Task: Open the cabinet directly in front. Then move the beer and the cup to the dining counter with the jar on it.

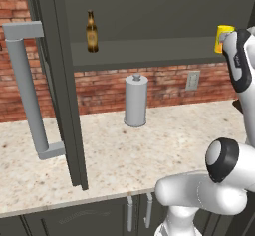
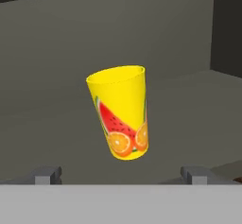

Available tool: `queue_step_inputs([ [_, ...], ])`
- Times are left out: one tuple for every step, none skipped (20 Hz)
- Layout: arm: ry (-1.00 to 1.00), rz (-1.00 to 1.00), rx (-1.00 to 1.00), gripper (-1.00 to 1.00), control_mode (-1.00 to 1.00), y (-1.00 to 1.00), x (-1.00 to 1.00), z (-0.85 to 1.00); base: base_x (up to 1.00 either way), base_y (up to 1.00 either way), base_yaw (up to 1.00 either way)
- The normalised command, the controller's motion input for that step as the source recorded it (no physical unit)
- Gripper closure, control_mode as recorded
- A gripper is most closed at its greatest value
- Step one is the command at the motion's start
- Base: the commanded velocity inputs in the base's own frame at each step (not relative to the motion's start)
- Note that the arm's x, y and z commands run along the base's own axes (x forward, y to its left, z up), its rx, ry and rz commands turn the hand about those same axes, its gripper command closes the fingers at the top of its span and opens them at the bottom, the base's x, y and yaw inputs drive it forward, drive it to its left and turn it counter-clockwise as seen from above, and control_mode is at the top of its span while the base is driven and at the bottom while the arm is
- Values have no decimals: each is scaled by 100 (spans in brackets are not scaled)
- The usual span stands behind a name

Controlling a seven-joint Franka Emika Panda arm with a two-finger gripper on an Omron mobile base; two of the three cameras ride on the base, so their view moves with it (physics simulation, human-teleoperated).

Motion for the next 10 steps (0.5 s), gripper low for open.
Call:
queue_step_inputs([
  [0,0,0,-100,-100,0,0,0,0,0,0],
  [0,0,0,-100,-100,0,0,0,0,0,0],
  [0,0,0,-100,-100,0,0,0,0,0,0],
  [0,0,0,-100,-100,0,2,0,0,0,0],
  [0,0,0,-100,-100,0,8,0,0,0,0],
  [0,0,0,-100,-100,0,9,0,0,0,0],
  [0,0,0,-100,-100,0,11,0,0,0,0],
  [0,0,0,-100,-100,0,12,0,0,0,0],
  [0,0,0,-100,-100,0,13,0,0,0,0],
  [0,0,0,-100,-100,0,17,0,0,0,0],
])
